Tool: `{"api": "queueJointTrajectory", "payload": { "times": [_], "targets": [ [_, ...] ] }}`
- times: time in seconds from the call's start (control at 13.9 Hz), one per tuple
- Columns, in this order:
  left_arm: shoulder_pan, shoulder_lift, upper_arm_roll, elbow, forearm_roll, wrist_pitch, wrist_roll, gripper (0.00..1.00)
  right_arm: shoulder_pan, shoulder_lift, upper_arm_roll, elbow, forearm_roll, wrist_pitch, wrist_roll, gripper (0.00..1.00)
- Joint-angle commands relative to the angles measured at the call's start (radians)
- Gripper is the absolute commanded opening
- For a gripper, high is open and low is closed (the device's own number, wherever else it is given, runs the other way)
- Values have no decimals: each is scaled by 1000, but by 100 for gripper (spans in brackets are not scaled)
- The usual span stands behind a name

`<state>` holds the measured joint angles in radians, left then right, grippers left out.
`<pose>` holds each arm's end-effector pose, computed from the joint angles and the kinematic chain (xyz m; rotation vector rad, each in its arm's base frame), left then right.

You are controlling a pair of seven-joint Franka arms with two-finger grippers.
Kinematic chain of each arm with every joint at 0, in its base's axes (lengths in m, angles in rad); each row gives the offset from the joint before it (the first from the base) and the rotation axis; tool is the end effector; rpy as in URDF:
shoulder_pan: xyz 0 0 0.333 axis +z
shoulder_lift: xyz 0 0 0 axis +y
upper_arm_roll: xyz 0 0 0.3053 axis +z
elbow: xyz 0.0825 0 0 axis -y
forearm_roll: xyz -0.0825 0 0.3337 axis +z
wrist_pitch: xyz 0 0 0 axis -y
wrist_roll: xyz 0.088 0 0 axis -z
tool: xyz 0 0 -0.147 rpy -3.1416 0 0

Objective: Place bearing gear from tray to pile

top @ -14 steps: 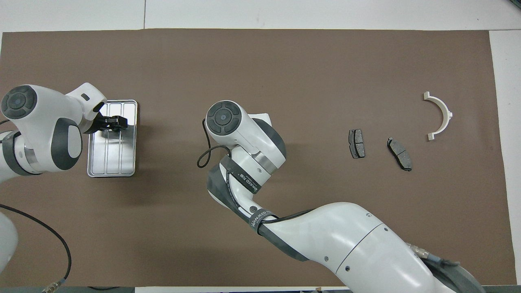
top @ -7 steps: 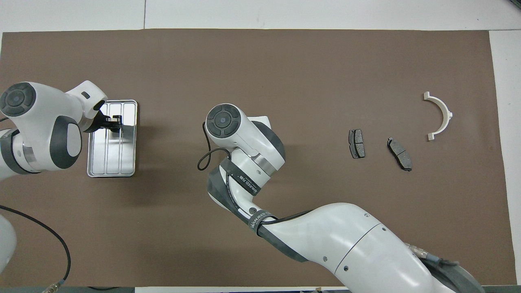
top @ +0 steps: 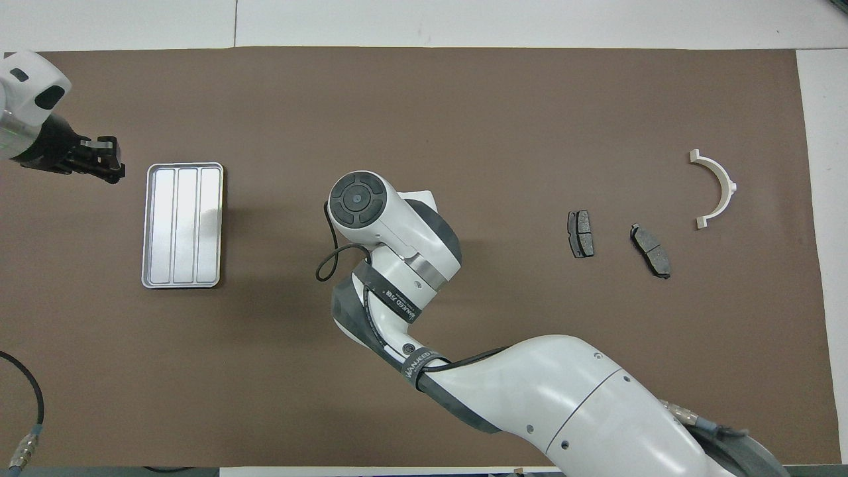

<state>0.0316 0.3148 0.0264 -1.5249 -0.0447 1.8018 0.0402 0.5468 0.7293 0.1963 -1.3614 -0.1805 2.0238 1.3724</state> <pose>0.5984 0.0276 0.4385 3.1039 0.0430 -0.0559 0.5240 0.4255 0.2651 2.9484 -0.8980 -0.0012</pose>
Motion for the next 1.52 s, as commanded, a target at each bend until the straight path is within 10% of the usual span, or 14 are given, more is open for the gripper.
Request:
{"api": "queueJointTrajectory", "payload": {
  "times": [0.0, 0.22, 0.65, 1.01, 1.44],
  "targets": [
    [14, 20, -2, 58, -21, -56, 10, 0, -13, -8, 6, -30, 10, 13, -15, 22],
    [17, 18, -2, 57, -23, -41, 10, 0, -14, -10, 6, -28, 10, 13, -16, 0],
    [8, 18, -2, 52, -21, -16, 6, 0, -131, -66, 34, 92, 12, -247, -221, 0],
    [-21, 12, -9, 45, -21, -28, -52, 0, -408, -218, 106, 97, 9, -427, -762, 0],
    [-444, -65, -6, -127, -15, 103, -633, 0, -767, -244, 104, -98, -2, -156, -1485, 0]
  ]
}}
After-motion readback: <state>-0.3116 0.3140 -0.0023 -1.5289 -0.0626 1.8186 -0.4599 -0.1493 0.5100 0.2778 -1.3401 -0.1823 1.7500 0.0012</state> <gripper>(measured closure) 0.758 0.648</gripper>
